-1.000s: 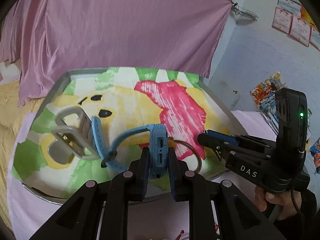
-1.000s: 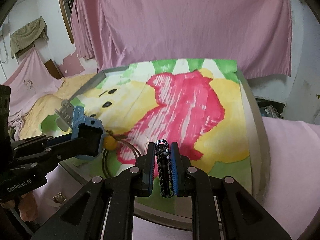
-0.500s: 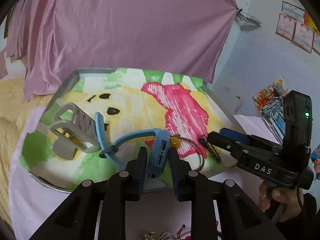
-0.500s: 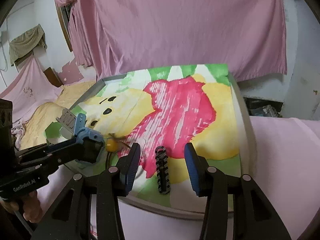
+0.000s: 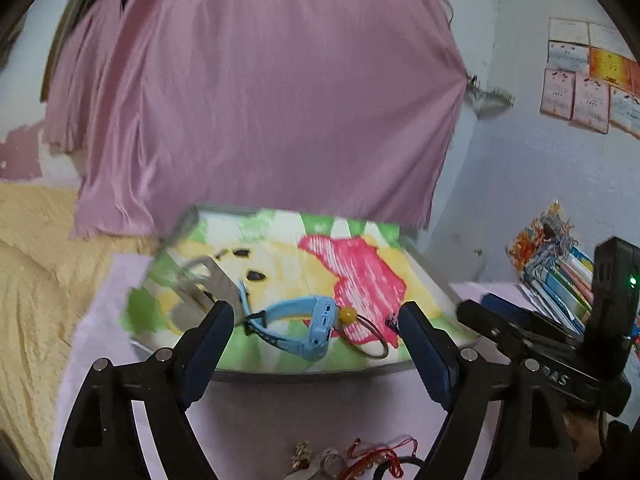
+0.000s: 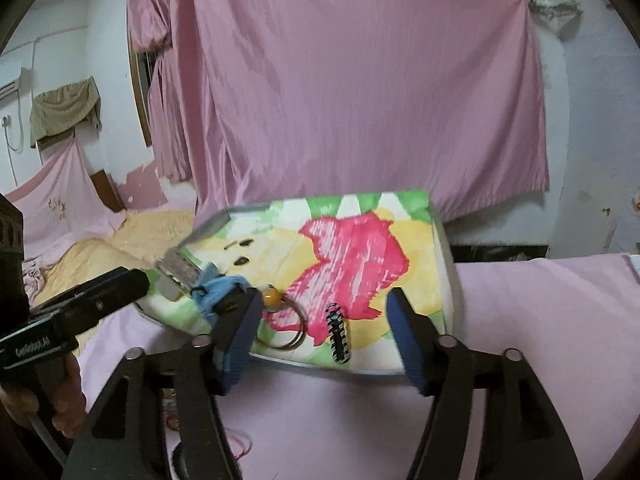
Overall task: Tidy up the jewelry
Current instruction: 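Carry the smartwatch and braided bracelet into the tray and release both, then withdraw both open tools from the tray toward the remaining items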
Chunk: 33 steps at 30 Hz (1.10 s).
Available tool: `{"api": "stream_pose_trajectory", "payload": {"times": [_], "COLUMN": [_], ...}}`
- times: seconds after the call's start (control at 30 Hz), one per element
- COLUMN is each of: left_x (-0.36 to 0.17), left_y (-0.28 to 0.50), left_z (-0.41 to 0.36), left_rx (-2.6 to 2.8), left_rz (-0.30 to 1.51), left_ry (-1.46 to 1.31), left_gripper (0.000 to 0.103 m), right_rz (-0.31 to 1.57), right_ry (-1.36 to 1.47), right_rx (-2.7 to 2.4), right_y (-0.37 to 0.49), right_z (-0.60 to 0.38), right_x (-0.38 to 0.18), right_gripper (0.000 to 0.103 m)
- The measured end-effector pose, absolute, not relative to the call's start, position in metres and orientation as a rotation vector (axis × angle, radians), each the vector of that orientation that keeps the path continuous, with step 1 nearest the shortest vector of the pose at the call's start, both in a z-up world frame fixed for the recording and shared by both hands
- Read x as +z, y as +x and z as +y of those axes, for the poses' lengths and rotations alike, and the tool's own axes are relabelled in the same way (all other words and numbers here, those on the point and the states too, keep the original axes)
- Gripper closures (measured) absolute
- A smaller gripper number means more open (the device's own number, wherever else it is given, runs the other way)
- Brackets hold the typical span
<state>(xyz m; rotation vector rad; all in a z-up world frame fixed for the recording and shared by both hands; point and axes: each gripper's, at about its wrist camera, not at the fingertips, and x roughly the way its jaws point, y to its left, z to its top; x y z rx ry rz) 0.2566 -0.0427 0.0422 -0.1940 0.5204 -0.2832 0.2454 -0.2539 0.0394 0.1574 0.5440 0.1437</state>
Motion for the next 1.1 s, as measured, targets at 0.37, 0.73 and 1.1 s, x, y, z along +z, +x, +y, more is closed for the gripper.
{"api": "stream_pose_trajectory", "payload": {"times": [0.37, 0.73, 1.1], "left_x": [0.058, 0.047, 0.024], "left_y": [0.189, 0.146, 0.133], "left_z": [-0.021, -0.006, 0.01], "left_rx": [-0.221, -0.174, -0.196], "left_rz": [0.365, 0.32, 0.391], "left_ry": [-0.173, -0.12, -0.071], "left_gripper": [0.001, 0.0, 0.0], "right_rz": [0.323, 0.247, 0.338], "right_ry": [0.139, 0.094, 0.066], "right_rx": [0.097, 0.077, 0.066], "right_y": [0.155, 0.107, 0.097], "right_z": [-0.243, -0.228, -0.224], "right_x": [0.062, 0.057, 0.04], "right_gripper": [0.013, 0.009, 0.009]}}
